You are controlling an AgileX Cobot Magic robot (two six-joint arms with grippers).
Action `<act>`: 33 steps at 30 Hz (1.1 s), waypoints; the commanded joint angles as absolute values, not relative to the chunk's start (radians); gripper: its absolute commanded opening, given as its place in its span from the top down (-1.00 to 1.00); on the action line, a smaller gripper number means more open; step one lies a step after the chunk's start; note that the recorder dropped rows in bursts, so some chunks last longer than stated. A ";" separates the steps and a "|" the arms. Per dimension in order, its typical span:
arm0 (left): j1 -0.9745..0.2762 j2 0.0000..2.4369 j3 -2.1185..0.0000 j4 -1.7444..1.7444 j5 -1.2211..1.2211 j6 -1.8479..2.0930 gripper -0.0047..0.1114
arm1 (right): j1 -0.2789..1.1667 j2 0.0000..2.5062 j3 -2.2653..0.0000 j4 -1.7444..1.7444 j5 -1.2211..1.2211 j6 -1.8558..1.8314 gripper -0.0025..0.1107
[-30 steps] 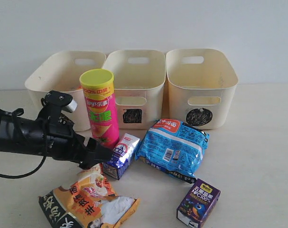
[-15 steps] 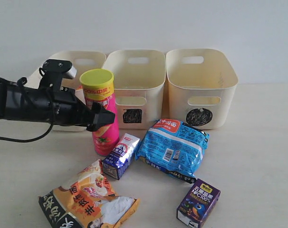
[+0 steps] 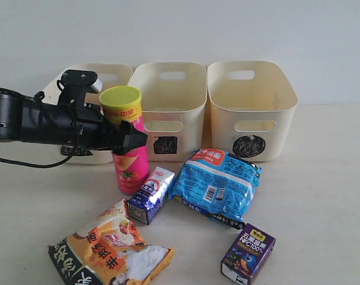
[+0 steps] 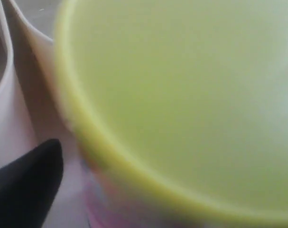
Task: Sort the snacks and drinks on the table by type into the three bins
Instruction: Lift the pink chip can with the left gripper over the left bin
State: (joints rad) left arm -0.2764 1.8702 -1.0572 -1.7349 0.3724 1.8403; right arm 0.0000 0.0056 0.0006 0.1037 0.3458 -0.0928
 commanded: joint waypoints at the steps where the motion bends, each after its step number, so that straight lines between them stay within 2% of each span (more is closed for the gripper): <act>1: -0.280 1.871 -1.071 -1.744 0.370 1.832 0.05 | -0.001 0.000 0.000 0.095 0.342 -0.088 0.93; 2: -0.280 1.866 -1.071 -1.744 0.370 1.825 0.30 | -0.001 0.000 0.000 0.095 0.342 -0.088 0.93; 5: -0.280 1.838 -1.071 -1.744 0.370 1.783 0.84 | -0.001 0.000 0.000 0.095 0.342 -0.088 0.93; 22: -0.280 1.495 -1.071 -1.744 0.341 1.783 0.84 | -0.001 0.000 0.000 0.095 0.342 -0.088 0.93; 25: -0.280 1.420 -1.071 -1.744 0.263 1.783 0.84 | -0.001 0.000 0.000 0.095 0.342 -0.088 0.93; 33: -0.280 1.306 -1.071 -1.744 -0.128 1.783 0.84 | -0.001 0.000 0.000 0.095 0.342 -0.088 0.93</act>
State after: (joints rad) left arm -0.2780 1.3320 -1.0658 -1.7349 -0.0059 1.7924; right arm 0.0000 0.0056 0.0006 0.1037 0.3458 -0.0928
